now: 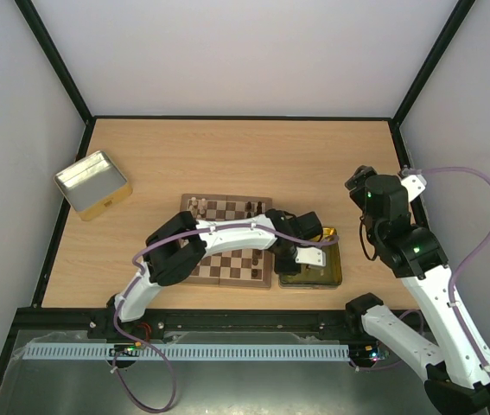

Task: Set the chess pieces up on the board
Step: Pick up the chess piece from the storage box, then place the chess piece on the chessboard.

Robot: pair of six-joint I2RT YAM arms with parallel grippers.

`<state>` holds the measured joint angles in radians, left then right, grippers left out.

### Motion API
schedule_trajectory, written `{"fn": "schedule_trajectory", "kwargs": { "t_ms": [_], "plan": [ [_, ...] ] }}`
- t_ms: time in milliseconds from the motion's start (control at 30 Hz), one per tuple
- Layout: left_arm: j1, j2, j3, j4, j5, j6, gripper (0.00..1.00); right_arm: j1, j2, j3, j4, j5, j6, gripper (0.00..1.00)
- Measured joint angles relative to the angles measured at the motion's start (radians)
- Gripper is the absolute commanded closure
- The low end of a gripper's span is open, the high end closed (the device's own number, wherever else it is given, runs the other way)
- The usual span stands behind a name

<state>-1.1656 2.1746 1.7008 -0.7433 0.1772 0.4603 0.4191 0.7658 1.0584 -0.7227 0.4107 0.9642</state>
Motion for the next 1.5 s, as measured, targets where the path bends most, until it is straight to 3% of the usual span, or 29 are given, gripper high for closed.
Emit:
{"fn": "schedule_trajectory", "kwargs": {
  "t_ms": [167, 567, 1000, 1233, 1500],
  "plan": [
    [0.0, 0.011, 0.0, 0.001, -0.004, 0.003, 0.67, 0.0, 0.0, -0.001, 0.0, -0.013, 0.0, 0.15],
    [0.0, 0.011, -0.006, 0.021, -0.029, 0.003, 0.95, 0.0, 0.0, -0.024, -0.001, -0.04, 0.0, 0.15],
    [0.0, -0.04, 0.05, -0.031, -0.045, -0.001, 0.98, 0.0, 0.0, -0.033, 0.0, -0.039, -0.01, 0.15],
    [0.003, -0.207, 0.047, -0.057, -0.077, -0.004, 0.98, 0.0, 0.0, -0.069, 0.003, -0.041, -0.016, 0.15],
    [0.063, -0.375, -0.072, -0.079, -0.093, 0.001, 0.98, 0.0, 0.002, -0.103, 0.011, -0.072, -0.019, 0.15]
  ]
}}
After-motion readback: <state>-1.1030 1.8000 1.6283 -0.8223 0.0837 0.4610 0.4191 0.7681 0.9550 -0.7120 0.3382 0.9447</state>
